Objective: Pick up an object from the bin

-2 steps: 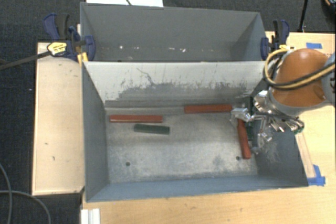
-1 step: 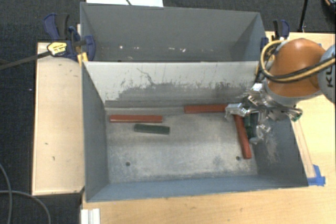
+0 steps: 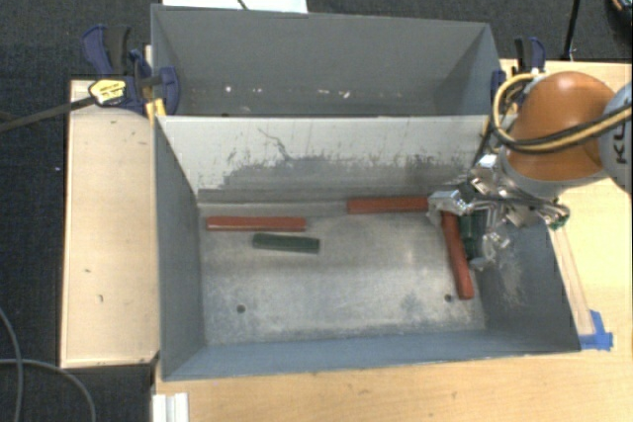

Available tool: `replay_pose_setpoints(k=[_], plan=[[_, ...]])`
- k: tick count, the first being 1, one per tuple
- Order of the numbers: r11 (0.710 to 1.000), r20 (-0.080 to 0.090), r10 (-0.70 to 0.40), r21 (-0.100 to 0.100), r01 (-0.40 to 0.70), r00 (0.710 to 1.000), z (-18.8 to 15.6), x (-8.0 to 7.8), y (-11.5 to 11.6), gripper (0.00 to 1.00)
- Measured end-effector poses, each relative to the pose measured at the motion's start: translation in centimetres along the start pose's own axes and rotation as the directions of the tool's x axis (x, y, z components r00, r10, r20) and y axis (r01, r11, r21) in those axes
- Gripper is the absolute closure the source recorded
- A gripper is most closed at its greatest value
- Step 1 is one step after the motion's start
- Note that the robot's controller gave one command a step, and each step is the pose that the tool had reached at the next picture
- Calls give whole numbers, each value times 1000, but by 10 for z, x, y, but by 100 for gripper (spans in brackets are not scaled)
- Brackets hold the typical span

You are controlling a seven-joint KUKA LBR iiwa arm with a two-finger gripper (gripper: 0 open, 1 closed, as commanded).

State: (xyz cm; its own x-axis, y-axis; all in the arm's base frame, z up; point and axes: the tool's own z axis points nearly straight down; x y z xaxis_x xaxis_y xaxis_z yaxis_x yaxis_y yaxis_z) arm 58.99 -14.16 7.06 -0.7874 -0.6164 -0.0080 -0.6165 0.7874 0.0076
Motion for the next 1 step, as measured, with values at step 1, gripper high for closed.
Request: replay_pose_setpoints(k=[1], plan=[[997,-5,74,8,-74,997,0,-8,6,0]])
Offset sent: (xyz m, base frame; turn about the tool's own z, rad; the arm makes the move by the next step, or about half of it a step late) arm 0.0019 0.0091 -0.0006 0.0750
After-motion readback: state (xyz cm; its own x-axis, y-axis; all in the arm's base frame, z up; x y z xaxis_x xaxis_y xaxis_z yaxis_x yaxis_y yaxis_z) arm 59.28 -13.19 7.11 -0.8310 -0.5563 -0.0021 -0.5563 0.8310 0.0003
